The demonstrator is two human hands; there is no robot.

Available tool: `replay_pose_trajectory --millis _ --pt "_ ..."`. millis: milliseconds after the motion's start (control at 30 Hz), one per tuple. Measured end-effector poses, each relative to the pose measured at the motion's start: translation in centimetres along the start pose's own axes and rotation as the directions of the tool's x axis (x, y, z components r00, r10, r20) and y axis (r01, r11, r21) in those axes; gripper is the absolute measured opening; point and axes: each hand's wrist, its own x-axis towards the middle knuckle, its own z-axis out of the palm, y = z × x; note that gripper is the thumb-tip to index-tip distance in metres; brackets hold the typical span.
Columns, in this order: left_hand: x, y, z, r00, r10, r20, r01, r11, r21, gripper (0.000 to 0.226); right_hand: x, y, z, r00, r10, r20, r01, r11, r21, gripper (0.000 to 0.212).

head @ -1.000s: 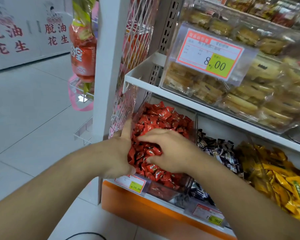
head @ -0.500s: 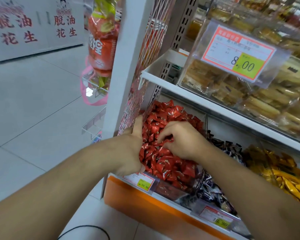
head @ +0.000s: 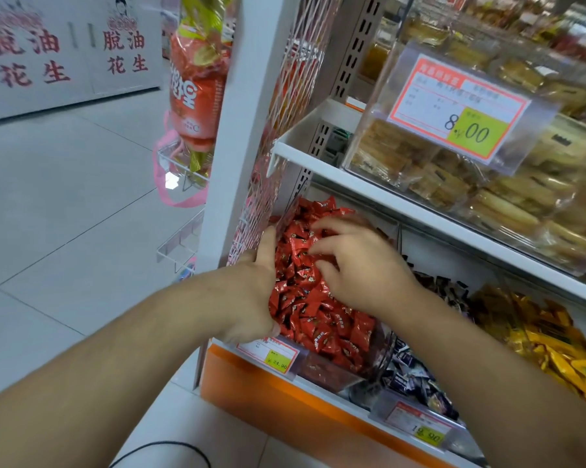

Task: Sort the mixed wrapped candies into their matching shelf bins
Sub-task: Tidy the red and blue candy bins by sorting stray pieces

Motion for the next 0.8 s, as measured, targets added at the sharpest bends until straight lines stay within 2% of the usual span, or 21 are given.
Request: replay_pose_trajectory --millis 67,133,200,300,400,567,667,800 --pt "0.1 -0.1 0.1 1.0 0.006 -0.013 -0.006 1.0 0.014 0.131 -0.4 -1.4 0.9 0.998 -0.064 0.027 0.059 0.989 0.133 0.019" --pt "0.1 -0.2 0.1 1.0 0.008 -0.019 -0.008 1.0 0.022 0.13 -0.5 -1.7 2.4 0.984 0.004 0.178 -0.046 0.971 0.236 0.021" --pt "0.1 -0.2 0.1 1.0 0.01 -0.016 -0.01 1.0 0.014 0.129 -0.3 -0.9 3.6 0.971 0.093 0.221 -0.141 0.967 0.213 0.023" --pt "0.2 -0.3 0.2 1.0 0.024 -0.018 -0.024 1.0 0.001 0.13 0.3 0.3 4.0 0.962 0.182 0.204 -0.217 0.962 0.166 0.022" --pt "0.2 -0.3 0.1 1.0 0.025 -0.016 -0.025 1.0 -0.006 0.131 0.8 0.6 3.8 0.952 0.203 0.231 -0.24 0.96 0.143 0.02" --pt "0.2 -0.3 0.2 1.0 0.016 -0.012 -0.016 1.0 -0.011 0.13 1.1 0.2 3.5 0.937 0.202 0.285 -0.268 0.939 0.214 0.017" --pt "0.3 -0.2 0.2 1.0 0.013 -0.011 -0.014 1.0 -0.02 0.131 1.1 -0.3 4.0 0.938 0.218 0.268 -0.283 0.93 0.235 0.015" --pt "0.3 -0.3 0.2 1.0 0.016 -0.021 -0.017 1.0 -0.023 0.132 1.2 -1.1 3.8 0.928 0.269 0.258 -0.319 0.931 0.175 0.011"
